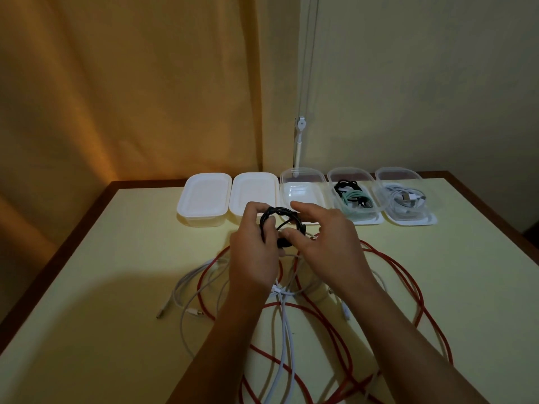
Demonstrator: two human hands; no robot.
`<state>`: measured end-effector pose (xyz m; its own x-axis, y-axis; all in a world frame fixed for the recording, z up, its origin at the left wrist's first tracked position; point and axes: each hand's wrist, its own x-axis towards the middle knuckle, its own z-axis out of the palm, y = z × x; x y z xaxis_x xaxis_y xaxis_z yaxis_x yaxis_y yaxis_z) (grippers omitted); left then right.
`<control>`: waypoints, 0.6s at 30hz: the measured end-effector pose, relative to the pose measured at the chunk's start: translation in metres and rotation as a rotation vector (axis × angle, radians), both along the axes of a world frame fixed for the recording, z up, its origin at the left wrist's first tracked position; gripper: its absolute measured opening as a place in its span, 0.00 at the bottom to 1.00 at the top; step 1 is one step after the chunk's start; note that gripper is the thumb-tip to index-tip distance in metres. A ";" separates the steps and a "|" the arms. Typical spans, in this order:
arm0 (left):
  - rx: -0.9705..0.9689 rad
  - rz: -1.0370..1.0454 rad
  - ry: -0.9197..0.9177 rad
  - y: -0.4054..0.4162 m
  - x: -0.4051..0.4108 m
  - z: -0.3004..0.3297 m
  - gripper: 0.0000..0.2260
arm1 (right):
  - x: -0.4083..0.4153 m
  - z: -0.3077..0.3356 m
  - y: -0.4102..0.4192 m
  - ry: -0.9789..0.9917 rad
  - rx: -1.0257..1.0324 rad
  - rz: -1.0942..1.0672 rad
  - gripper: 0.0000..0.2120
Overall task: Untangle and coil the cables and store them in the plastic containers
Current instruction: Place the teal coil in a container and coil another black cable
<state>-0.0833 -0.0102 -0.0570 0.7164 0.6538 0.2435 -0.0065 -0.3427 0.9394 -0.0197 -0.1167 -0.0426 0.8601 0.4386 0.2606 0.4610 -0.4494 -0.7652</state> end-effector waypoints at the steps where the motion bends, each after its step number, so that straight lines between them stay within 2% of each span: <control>1: -0.010 -0.040 0.000 -0.001 0.000 0.001 0.07 | 0.001 -0.002 0.001 -0.019 -0.018 -0.019 0.23; 7: 0.191 -0.175 0.156 0.002 0.000 0.000 0.07 | 0.003 -0.001 -0.006 0.006 0.029 -0.055 0.16; 11: 0.230 -0.225 0.203 0.009 -0.002 0.002 0.03 | 0.003 0.001 -0.006 0.103 0.126 -0.007 0.13; 18: 0.187 -0.226 0.141 0.016 -0.002 -0.002 0.03 | 0.002 0.006 -0.008 0.496 0.312 0.156 0.15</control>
